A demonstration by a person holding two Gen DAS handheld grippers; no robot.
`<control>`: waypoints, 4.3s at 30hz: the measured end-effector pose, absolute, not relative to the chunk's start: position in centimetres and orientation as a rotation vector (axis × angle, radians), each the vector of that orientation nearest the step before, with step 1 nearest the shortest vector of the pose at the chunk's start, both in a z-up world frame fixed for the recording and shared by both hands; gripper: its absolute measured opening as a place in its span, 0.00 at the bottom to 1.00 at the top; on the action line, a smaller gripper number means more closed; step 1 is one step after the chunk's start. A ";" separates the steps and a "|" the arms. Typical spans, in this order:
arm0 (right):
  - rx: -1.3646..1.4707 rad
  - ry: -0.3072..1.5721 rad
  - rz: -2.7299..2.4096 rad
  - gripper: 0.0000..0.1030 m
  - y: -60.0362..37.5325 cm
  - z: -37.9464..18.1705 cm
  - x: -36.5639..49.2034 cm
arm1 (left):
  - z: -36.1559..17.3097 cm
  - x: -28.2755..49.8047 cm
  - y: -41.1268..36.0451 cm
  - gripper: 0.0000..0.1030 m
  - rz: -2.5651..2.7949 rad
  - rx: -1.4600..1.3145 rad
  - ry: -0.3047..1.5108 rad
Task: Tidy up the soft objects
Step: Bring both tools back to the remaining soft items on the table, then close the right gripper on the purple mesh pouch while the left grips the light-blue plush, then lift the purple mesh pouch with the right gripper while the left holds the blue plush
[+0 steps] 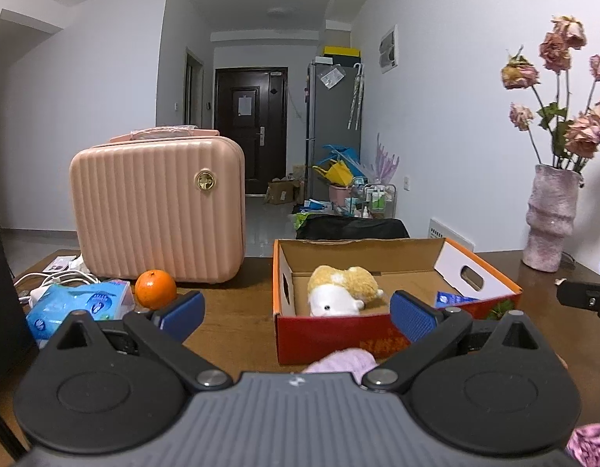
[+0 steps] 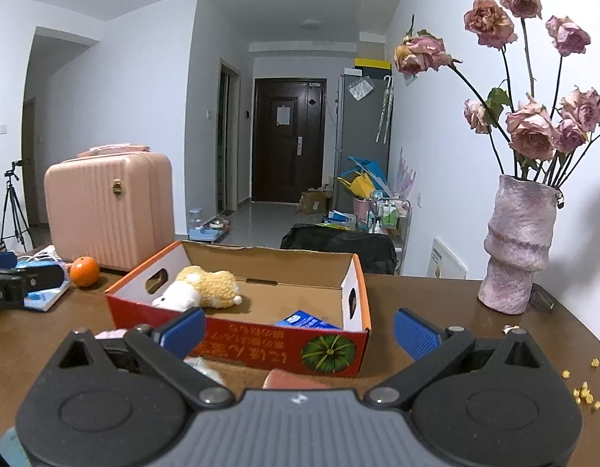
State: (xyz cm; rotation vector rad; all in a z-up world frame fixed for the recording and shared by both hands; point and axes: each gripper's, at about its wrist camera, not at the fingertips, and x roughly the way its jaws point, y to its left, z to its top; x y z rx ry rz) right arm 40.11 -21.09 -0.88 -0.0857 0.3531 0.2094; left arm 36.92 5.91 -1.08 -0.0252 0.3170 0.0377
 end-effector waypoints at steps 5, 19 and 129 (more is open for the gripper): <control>-0.085 0.344 0.219 1.00 -21.0 -1.5 37.6 | -1.6 34.4 5.4 1.00 0.022 -0.020 0.321; -0.065 0.352 0.218 1.00 -21.3 -3.5 31.5 | -3.3 28.8 4.3 1.00 -0.005 -0.016 0.375; 0.073 0.434 0.299 0.28 -23.1 -4.7 30.9 | -9.1 30.2 2.6 1.00 -0.013 0.023 0.688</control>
